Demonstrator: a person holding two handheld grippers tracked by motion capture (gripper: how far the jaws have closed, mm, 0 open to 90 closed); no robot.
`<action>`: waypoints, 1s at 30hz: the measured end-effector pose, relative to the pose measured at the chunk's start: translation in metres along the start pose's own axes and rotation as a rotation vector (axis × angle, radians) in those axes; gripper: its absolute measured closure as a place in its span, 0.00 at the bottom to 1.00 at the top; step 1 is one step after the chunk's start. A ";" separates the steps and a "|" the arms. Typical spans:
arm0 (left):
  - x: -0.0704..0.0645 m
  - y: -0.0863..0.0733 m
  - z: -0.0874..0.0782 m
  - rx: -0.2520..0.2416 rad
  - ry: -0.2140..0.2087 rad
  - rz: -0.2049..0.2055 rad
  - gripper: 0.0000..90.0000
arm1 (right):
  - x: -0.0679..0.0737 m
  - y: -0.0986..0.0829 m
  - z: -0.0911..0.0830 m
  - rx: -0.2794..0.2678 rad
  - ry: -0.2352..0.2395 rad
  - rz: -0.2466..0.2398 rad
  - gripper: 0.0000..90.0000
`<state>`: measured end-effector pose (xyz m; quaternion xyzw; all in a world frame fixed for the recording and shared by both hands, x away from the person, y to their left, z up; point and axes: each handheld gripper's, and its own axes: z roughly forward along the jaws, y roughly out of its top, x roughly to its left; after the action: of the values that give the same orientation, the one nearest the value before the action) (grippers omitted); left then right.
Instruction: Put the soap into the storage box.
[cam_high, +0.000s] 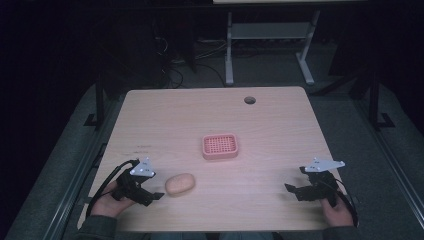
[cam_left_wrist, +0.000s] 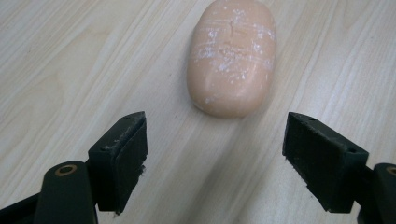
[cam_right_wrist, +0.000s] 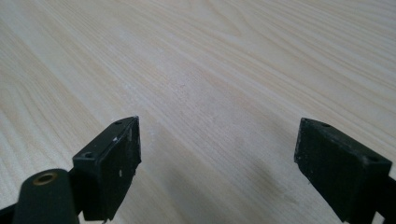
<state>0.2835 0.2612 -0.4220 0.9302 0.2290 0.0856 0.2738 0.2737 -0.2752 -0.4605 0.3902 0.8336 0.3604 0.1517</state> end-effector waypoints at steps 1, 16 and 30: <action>0.000 0.000 0.000 0.000 0.000 0.000 0.24 | 0.000 0.000 0.000 0.000 0.000 0.000 0.16; -0.002 0.014 0.008 0.011 -0.021 0.030 0.24 | 0.001 0.001 0.001 0.002 0.006 -0.003 0.16; -0.005 0.030 0.025 0.038 -0.052 0.065 0.24 | 0.000 0.000 0.000 0.000 0.008 -0.002 0.16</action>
<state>0.2976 0.2250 -0.4265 0.9441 0.1930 0.0661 0.2589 0.2739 -0.2747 -0.4605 0.3878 0.8347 0.3616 0.1488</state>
